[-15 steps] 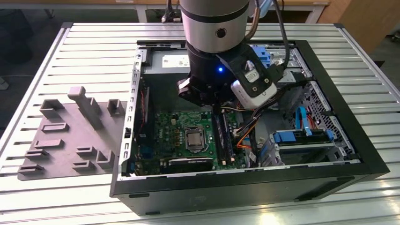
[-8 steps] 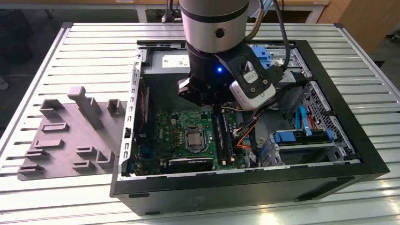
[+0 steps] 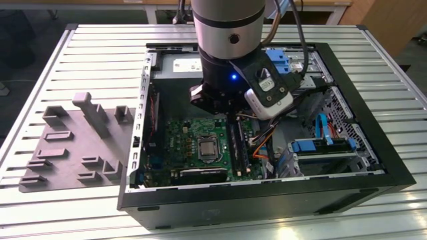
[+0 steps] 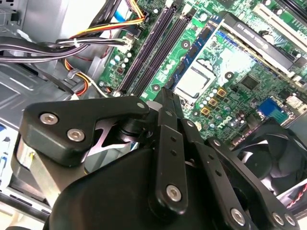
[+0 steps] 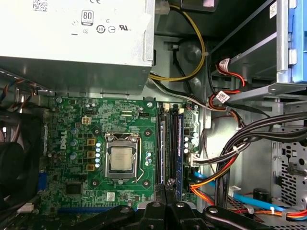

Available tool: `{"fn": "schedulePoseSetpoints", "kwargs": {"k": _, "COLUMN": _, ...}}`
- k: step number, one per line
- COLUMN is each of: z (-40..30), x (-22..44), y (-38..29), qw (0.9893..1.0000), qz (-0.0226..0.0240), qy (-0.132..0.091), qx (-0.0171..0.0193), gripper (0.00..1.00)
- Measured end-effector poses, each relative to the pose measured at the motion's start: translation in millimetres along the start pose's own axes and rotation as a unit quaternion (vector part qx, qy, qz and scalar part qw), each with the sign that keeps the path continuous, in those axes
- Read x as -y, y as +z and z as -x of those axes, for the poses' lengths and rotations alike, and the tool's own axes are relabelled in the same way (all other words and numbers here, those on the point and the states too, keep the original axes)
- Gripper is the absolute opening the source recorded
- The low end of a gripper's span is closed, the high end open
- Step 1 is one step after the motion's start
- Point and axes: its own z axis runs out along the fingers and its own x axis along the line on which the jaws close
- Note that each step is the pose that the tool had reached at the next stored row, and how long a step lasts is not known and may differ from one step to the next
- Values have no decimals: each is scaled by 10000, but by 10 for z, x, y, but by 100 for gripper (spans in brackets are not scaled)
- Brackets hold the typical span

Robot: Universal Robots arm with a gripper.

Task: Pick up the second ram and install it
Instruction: 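Insert the second ram into the second slot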

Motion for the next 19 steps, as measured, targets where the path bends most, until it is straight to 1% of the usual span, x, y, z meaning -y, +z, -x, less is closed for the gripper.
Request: {"fn": "schedulePoseSetpoints", "kwargs": {"k": 19, "z": -6, "x": 2, "y": 41, "qw": 10000, "qz": -1, "qy": 11, "qx": 1, "gripper": 11}}
